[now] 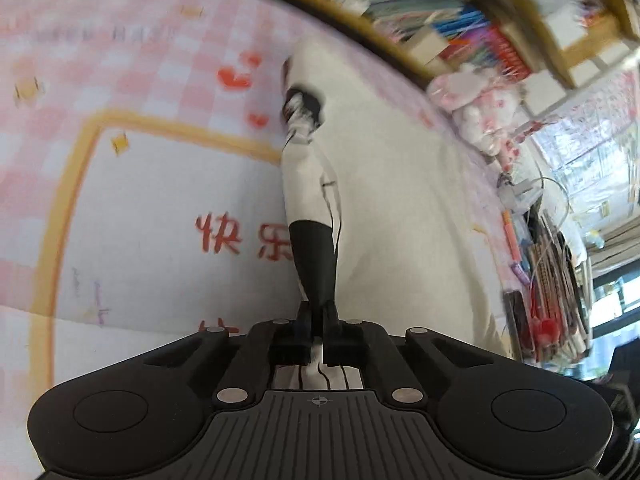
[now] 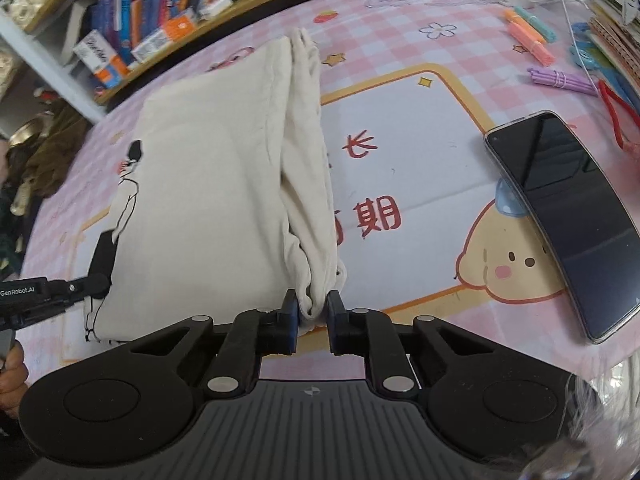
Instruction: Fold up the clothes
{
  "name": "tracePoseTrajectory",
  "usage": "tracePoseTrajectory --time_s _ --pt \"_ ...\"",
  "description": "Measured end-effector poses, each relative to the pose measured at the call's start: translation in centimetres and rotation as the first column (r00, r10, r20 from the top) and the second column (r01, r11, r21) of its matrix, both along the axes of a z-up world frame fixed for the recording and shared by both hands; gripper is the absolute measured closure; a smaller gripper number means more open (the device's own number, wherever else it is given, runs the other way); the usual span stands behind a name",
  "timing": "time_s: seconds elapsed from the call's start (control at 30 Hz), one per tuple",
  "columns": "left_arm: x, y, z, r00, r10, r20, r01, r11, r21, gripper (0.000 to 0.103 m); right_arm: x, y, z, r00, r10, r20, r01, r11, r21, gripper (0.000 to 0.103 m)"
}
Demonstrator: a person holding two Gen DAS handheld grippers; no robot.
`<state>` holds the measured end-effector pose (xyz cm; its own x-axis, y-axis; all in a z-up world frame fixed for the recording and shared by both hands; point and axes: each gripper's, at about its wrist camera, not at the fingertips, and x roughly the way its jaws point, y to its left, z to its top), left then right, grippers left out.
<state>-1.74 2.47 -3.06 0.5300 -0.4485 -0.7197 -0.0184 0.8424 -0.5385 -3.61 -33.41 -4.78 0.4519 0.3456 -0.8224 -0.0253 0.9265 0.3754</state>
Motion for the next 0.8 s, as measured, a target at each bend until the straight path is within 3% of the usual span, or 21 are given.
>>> tracePoseTrajectory --time_s 0.23,0.3,0.47,0.53,0.67,0.7,0.8 --pt "-3.3 -0.9 -0.3 0.999 0.022 -0.044 -0.02 0.998 0.063 0.099 -1.7 -1.3 0.2 0.995 0.094 -0.032 -0.092 0.994 0.055 0.09" --pt "-3.9 -1.1 -0.6 0.999 0.026 -0.038 -0.023 0.996 0.084 0.095 -2.2 -1.2 0.1 0.992 0.122 -0.032 -0.12 0.991 0.053 0.088" --pt "-5.5 -2.3 0.6 1.0 -0.007 0.016 0.003 0.974 0.225 0.087 -3.2 -1.9 -0.1 0.992 0.127 -0.029 -0.125 0.991 0.052 0.069" --pt "-6.7 -3.5 1.5 0.996 -0.059 0.069 0.034 0.946 0.322 0.079 -3.4 -2.5 -0.3 0.993 0.114 -0.032 -0.11 0.99 0.091 0.069" --pt "-9.7 -6.2 3.1 0.968 -0.15 0.2 0.053 0.906 0.421 0.027 -3.1 -2.9 -0.6 0.995 0.093 -0.047 -0.084 0.984 0.156 0.069" --pt "-10.2 -7.0 3.2 0.958 -0.175 0.227 0.061 0.898 0.436 0.019 -2.9 -2.9 -0.7 0.995 0.088 -0.052 -0.078 0.982 0.17 0.068" --pt "-11.6 -9.4 3.6 0.921 -0.259 0.292 0.09 0.869 0.487 0.016 -2.5 -2.9 -0.8 0.996 0.068 -0.066 -0.053 0.977 0.208 0.069"
